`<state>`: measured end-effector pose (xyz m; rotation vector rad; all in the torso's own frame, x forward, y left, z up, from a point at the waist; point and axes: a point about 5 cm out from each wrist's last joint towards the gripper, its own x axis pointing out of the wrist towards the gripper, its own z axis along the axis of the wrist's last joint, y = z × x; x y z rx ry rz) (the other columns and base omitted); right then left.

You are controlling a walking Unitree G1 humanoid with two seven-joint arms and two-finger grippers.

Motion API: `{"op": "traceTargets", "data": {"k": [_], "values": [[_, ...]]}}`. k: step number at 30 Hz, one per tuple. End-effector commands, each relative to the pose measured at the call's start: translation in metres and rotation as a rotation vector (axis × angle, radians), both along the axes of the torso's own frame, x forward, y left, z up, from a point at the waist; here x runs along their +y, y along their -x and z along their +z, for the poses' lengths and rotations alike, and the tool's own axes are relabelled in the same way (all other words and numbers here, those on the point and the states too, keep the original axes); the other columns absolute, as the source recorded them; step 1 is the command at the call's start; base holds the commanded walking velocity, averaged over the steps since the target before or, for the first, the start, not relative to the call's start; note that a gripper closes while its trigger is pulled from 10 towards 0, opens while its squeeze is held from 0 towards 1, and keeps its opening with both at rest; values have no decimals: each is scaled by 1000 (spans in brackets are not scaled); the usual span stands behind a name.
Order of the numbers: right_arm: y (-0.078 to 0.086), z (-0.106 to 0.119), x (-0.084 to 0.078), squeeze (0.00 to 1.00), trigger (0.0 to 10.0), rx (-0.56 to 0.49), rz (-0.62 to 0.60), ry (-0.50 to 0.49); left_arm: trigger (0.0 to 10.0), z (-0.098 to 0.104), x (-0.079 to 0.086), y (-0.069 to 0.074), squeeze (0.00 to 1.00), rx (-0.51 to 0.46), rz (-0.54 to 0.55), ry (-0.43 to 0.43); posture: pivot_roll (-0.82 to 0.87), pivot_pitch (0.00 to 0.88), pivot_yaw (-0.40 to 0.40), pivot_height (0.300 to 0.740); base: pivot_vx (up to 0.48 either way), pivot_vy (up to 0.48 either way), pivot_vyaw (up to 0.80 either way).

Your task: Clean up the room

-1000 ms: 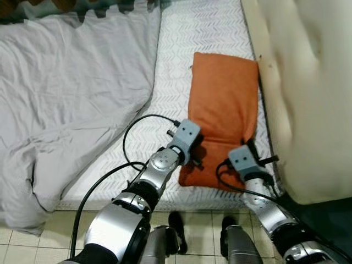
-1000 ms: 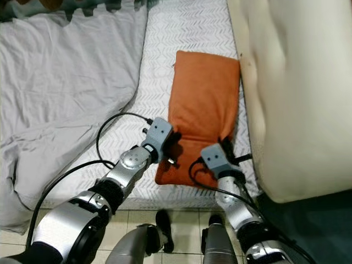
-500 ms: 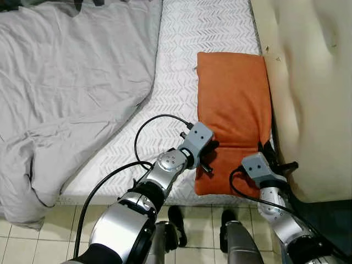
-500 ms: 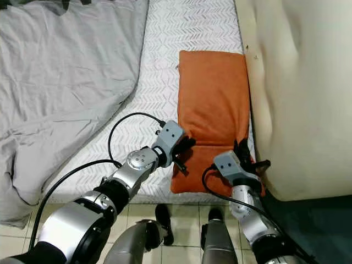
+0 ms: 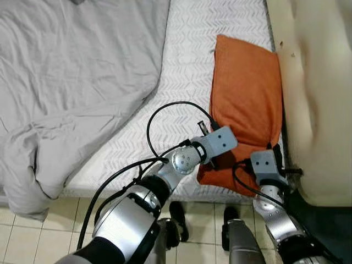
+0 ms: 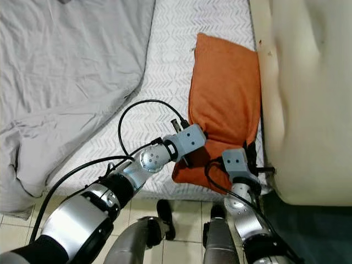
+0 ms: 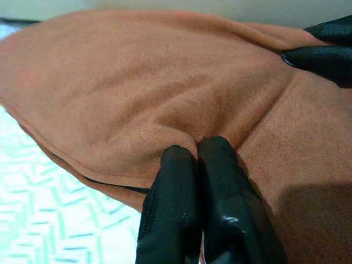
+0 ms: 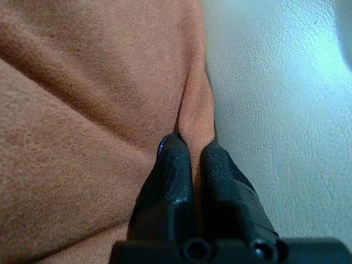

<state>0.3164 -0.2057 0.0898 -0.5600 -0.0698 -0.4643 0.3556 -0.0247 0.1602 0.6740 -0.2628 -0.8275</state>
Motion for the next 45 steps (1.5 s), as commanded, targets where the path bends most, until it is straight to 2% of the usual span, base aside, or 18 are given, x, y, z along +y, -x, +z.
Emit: {"op": "traceTargets", "data": {"k": [1,3,5,6,7,8,9,12,18,20,27,28,34,41,42,43,44,45], "values": [[18,-24,-22,0,10000,74,-168,-27,10000,15,-3,0,0,-115,-20,35,-256,520,189,740,0,0,0],[15,-21,-17,0,10000,62,-161,-16,10000,14,-3,0,0,-100,-9,58,-252,522,190,740,0,0,0],[12,-15,-15,0,10000,39,-155,23,10000,11,3,-7,0,78,66,174,-245,519,189,740,0,0,0],[12,-15,-15,0,10000,39,-155,23,10000,11,3,-7,0,78,66,174,-245,519,189,740,0,0,0],[12,-17,-16,0,10000,52,-165,20,10000,3,11,-11,0,202,134,228,-248,515,186,740,0,0,0],[12,-19,-17,0,10000,63,-169,18,10000,-3,14,-11,0,256,159,244,-248,515,184,740,0,0,0],[12,-19,-17,0,10000,63,-169,18,10000,-3,14,-11,0,256,159,244,-248,515,184,740,0,0,0],[11,-20,-20,0,10000,87,-159,54,10000,-17,21,-10,0,360,198,273,-238,517,181,740,0,0,0],[9,-17,-26,0,10000,87,-161,90,10000,-22,23,-9,0,375,215,271,-240,520,171,740,0,0,0],[6,-12,-30,0,10000,82,-152,153,10000,-19,23,-12,0,427,232,319,-237,514,168,740,0,0,0],[2,0,-45,0,10000,61,-149,254,10000,-23,23,-11,0,540,265,425,-238,508,165,740,0,0,0],[2,6,-54,0,10000,53,-165,277,10000,-28,21,-8,0,548,257,403,-240,507,165,740,0,0,0],[4,7,-70,0,10000,75,-191,305,10000,-35,18,-4,0,539,244,333,-250,499,163,740,0,0,0],[7,4,-76,0,10000,95,-203,308,10000,-35,15,-3,0,527,228,304,-255,491,167,740,0,0,0],[6,2,-72,0,10000,90,-193,282,10000,-33,16,-3,216,514,221,288,-257,488,168,740,0,0,0],[6,2,-70,890,10000,87,-192,270,10000,-32,16,-4,788,503,217,276,-257,488,168,740,0,0,0],[6,1,-69,890,10000,85,-193,264,10000,-32,16,-4,788,496,215,268,-257,488,168,740,0,0,0],[5,1,-67,1000,10000,82,-192,254,10000,-31,16,-5,922,492,214,263,-256,486,168,740,0,0,0]]}}
